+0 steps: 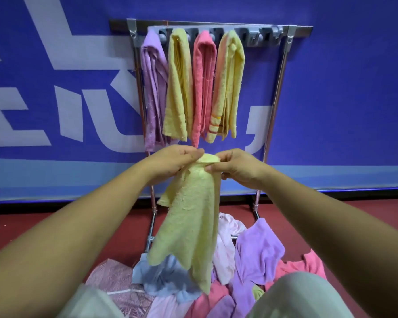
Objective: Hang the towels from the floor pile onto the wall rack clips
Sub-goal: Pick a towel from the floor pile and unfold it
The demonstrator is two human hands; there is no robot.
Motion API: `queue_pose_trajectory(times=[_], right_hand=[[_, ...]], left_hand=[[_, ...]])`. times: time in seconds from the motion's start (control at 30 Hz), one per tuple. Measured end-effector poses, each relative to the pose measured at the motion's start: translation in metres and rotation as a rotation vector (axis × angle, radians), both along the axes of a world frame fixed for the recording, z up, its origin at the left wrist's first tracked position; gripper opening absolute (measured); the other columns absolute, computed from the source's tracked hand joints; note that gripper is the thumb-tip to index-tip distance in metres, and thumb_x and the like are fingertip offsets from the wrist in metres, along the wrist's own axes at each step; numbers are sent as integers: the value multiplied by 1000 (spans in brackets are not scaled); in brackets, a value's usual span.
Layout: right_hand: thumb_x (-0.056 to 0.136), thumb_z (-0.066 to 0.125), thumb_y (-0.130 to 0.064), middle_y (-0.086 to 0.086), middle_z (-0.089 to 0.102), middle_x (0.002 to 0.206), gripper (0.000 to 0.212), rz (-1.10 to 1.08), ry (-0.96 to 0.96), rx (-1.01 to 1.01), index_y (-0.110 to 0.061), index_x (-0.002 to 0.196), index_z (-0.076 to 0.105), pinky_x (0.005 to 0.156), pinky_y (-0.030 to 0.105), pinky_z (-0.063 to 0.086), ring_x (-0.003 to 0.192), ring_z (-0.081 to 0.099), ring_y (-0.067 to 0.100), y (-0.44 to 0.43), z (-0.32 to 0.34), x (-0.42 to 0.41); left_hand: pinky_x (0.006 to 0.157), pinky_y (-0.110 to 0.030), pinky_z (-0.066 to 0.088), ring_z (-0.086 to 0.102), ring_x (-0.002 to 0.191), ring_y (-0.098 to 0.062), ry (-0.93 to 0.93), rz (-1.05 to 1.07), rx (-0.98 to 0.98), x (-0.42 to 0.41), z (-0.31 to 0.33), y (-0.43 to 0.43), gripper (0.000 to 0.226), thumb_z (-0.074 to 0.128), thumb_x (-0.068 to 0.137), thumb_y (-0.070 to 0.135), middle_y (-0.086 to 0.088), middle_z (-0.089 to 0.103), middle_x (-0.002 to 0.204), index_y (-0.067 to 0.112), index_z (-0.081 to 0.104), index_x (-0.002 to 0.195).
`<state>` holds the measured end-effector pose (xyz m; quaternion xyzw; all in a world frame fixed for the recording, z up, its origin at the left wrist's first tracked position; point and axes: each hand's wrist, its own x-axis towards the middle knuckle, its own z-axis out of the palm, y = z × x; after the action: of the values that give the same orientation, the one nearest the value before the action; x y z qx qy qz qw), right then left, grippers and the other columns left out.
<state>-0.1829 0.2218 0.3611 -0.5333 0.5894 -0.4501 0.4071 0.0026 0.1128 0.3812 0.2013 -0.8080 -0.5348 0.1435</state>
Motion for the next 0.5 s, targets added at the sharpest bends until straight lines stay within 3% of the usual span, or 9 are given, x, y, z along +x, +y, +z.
queue_pose_trajectory(times=[0.1, 0.2, 0.33, 0.43, 0.5], right_hand=[[79, 79, -18, 7, 62, 86, 6, -108, -60, -49, -15, 81, 74, 79, 36, 38, 86, 53, 19, 4, 17, -10], [84, 76, -16, 6, 59, 83, 7, -229, 23, -72, -10, 83, 73, 75, 32, 38, 82, 49, 17, 9, 24, -20], [86, 74, -20, -3, 57, 70, 12, -389, 112, -60, -12, 80, 67, 69, 28, 38, 66, 48, 8, 17, 15, -33], [84, 74, -17, 6, 61, 77, 15, -391, 111, -27, -3, 85, 67, 86, 47, 51, 78, 56, 18, 17, 5, -38], [84, 72, -7, 10, 64, 82, 8, -293, 94, 0, -3, 87, 66, 94, 49, 51, 84, 60, 23, 17, 3, -31]], left_hand=[[72, -22, 49, 62, 75, -4, -293, -60, -291, 14, 2, -6, 30, 80, 79, 38, 5, 70, 85, 16, 68, 96], [70, -25, 50, 65, 74, -5, -395, 0, -369, 26, 0, -18, 13, 75, 83, 25, 4, 74, 85, 15, 70, 90], [70, -27, 40, 53, 77, -14, -227, 133, -162, 44, 4, -36, 11, 71, 87, 19, -1, 62, 79, 9, 71, 92], [63, -19, 45, 55, 76, -17, -38, 209, 47, 48, 7, -36, 7, 66, 90, 11, -5, 63, 79, 5, 70, 92], [58, -17, 48, 59, 70, -14, 90, 234, 168, 44, 16, -28, 5, 65, 90, 10, -4, 66, 78, 10, 70, 89]])
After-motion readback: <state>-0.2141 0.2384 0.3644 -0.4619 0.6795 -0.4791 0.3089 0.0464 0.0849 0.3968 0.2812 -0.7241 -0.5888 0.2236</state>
